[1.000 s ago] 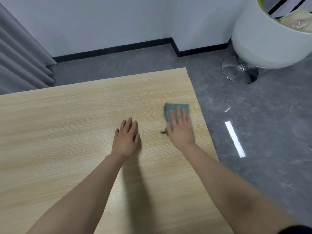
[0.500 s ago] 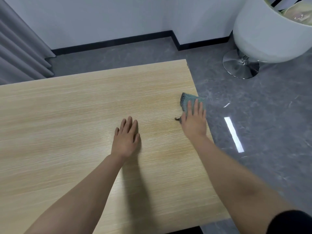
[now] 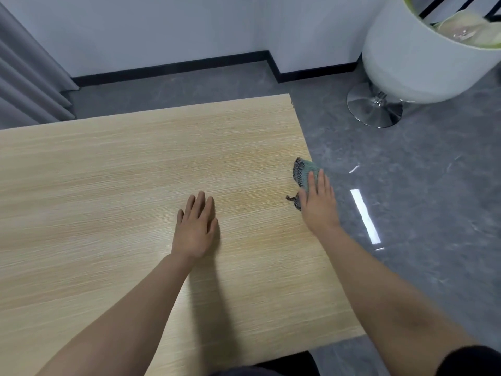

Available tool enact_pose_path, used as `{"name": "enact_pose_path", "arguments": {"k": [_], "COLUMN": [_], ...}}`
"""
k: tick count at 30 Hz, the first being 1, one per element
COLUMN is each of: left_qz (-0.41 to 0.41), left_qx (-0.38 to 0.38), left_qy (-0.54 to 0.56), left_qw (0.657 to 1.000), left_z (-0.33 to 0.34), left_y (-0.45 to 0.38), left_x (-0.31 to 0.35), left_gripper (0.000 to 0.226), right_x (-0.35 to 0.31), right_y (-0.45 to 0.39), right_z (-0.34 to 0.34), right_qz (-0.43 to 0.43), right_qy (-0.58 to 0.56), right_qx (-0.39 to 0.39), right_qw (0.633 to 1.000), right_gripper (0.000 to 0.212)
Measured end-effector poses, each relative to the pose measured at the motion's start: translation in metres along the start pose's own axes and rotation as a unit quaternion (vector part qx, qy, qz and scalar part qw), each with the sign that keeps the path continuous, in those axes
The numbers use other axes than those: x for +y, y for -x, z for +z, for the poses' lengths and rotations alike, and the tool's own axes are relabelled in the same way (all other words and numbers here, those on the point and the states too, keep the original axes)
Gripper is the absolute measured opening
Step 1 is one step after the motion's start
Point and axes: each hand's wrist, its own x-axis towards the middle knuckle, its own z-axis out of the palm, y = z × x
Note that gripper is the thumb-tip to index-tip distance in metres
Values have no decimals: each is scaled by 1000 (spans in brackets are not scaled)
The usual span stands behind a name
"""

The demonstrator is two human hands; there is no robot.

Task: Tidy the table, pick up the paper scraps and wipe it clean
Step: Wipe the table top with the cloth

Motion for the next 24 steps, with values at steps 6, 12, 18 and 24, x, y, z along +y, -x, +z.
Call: {"name": "enact_pose_path", "arguments": {"k": [6, 12, 18, 24], "left_qz": [-5, 5, 5, 10], "left_qx": [-5, -3, -3, 2], "left_qy": [-5, -6, -7, 1], "left_qw": [1000, 1000, 1000, 1000], "left_z": [3, 3, 5, 5], "left_y": [3, 6, 10, 10], "left_x": [1, -1, -1, -2], "left_gripper": [56, 56, 56, 55], "right_x": [-55, -51, -63, -9], "right_y": [52, 43, 36, 15], "right_z": [14, 4, 17, 10], "right_qz": [-156, -234, -218, -38], "right_qy": [38, 63, 54, 18], "right_qx": [-5, -28, -34, 33], "right_qw": [987, 970, 974, 999], "right_gripper": [65, 67, 63, 57]}}
